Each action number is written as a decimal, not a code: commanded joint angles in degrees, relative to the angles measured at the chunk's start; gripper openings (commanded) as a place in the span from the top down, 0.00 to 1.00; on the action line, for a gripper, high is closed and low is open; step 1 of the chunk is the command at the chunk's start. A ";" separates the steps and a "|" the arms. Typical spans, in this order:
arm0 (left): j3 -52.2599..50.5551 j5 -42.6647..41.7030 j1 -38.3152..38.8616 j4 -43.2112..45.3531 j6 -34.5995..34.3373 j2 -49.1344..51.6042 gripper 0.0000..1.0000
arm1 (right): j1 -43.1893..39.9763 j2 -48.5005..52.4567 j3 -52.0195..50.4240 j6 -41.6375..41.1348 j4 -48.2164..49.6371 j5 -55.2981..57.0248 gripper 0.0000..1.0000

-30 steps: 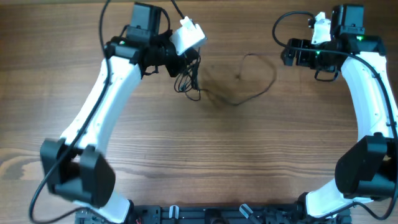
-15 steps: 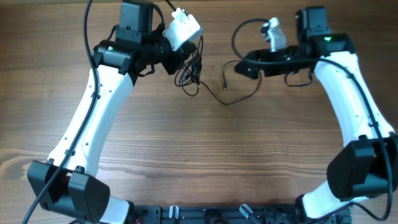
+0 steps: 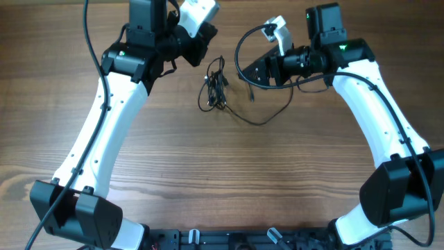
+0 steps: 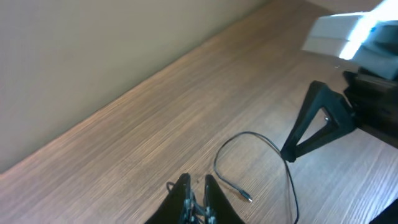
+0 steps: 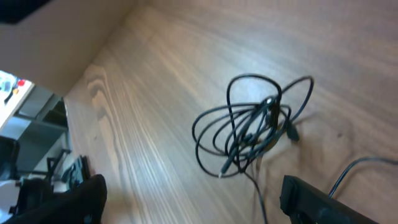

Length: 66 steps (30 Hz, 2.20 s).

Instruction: Untangle cables

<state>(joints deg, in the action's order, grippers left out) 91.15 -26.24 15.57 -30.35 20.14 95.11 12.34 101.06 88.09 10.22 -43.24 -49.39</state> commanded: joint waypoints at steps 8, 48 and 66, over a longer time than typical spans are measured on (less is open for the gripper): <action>1.97 17.88 -0.24 -0.04 -8.74 -1.79 0.83 | 0.11 0.85 -2.29 -15.74 2.45 13.25 0.08; 1.84 17.05 -6.43 -14.14 -11.65 -1.44 0.58 | 12.39 0.85 -20.17 -38.93 20.63 43.80 0.95; 1.73 -2.97 -6.36 -16.68 -7.76 7.10 0.57 | 12.02 -8.72 0.24 -31.30 6.12 44.65 0.95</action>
<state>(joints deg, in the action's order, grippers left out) 91.85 -20.97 9.21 -46.81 9.30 99.96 24.60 96.77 81.80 -23.94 -34.22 -5.85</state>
